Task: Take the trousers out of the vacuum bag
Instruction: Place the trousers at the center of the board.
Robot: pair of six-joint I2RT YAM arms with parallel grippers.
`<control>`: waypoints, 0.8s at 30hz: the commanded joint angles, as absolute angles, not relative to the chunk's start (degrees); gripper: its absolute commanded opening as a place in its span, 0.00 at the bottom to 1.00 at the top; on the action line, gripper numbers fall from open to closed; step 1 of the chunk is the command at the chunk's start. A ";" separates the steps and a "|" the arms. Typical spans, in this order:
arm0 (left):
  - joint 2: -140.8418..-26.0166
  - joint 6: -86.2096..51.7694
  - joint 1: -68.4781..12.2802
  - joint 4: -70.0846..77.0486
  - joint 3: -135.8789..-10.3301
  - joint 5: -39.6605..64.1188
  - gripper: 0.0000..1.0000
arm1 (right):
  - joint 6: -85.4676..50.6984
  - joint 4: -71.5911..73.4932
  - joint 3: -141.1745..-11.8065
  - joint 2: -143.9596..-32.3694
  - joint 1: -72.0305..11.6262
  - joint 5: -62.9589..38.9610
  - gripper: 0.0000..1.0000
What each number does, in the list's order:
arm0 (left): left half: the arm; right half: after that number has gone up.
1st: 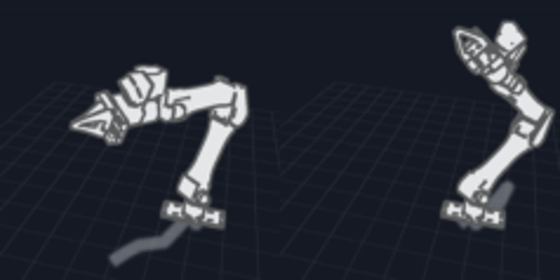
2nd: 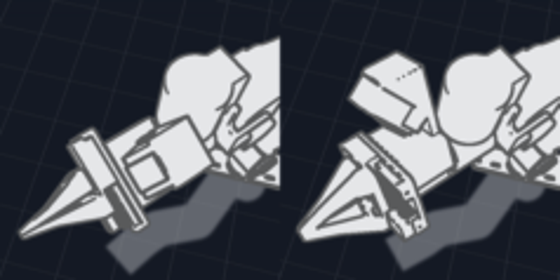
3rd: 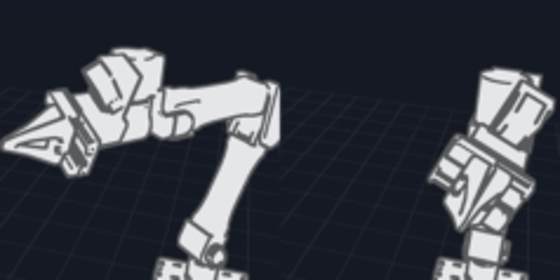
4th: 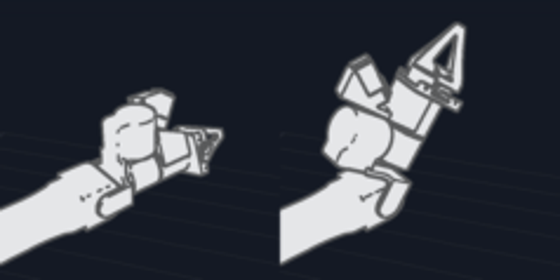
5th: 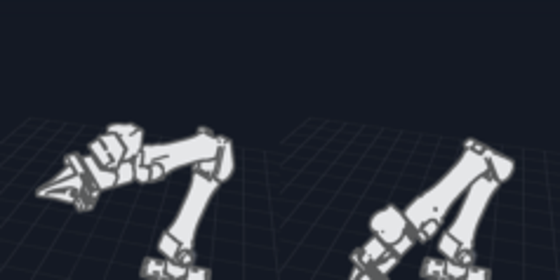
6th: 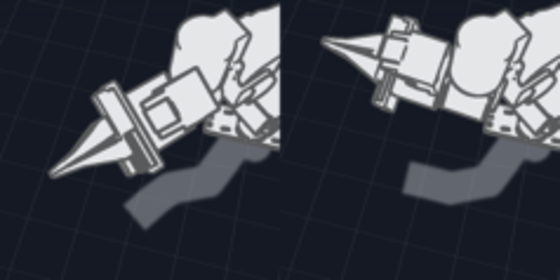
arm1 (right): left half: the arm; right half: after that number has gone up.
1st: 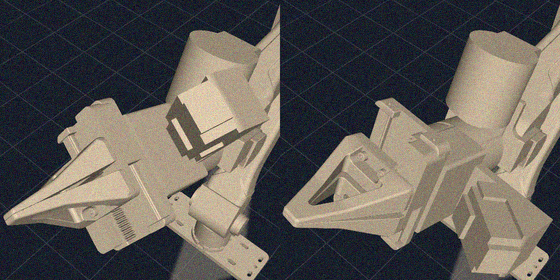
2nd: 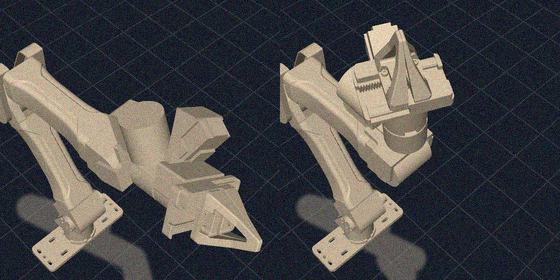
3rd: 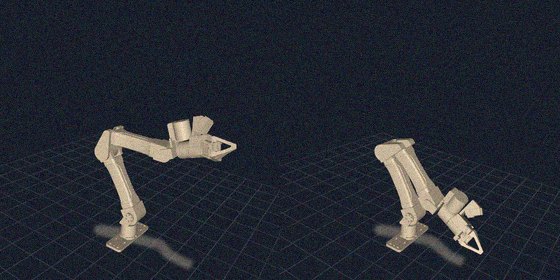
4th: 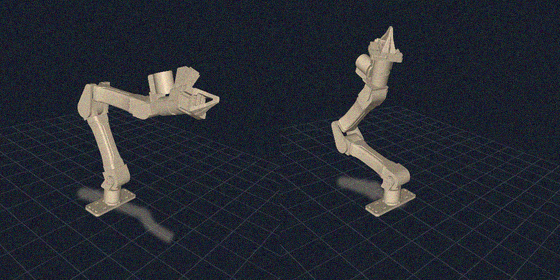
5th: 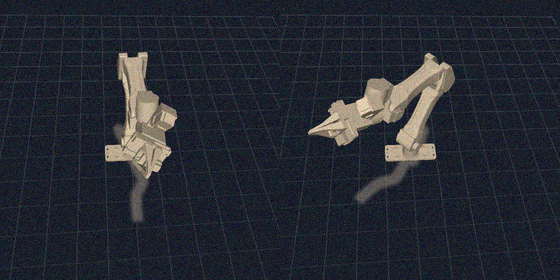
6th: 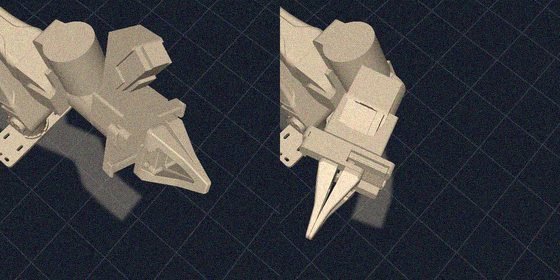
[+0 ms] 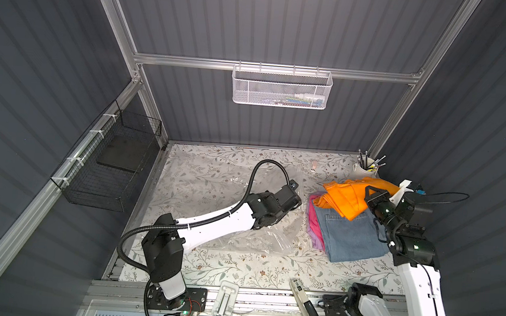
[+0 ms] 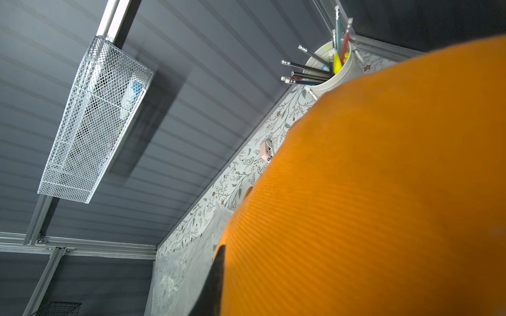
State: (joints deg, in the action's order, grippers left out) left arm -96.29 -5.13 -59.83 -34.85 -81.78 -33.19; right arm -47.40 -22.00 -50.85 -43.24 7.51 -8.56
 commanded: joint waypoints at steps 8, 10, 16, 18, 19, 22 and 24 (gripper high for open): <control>-97.89 -5.89 -59.50 -35.66 -81.83 -32.30 0.00 | -48.91 -21.96 -46.77 -37.26 8.52 -9.07 0.01; -98.02 -5.91 -59.50 -35.85 -81.91 -32.26 0.00 | -49.02 -24.11 -45.71 -36.20 8.60 -9.09 0.01; -98.51 -5.54 -59.50 -35.77 -82.35 -32.07 0.00 | -49.49 -27.21 -42.83 -33.53 8.97 -9.49 0.01; -98.57 -5.54 -59.50 -35.71 -82.42 -31.92 0.00 | -49.59 -28.04 -42.24 -32.88 9.09 -9.77 0.01; -98.66 -5.58 -59.50 -35.68 -82.44 -31.90 0.00 | -49.57 -28.68 -42.00 -32.65 9.22 -9.63 0.01; -98.60 -5.62 -59.55 -35.51 -82.27 -31.57 0.00 | -49.08 -30.40 -41.50 -31.89 9.32 -9.50 0.01; -98.61 -5.65 -59.50 -35.51 -82.18 -31.51 0.00 | -48.95 -31.59 -41.15 -31.31 9.56 -9.25 0.01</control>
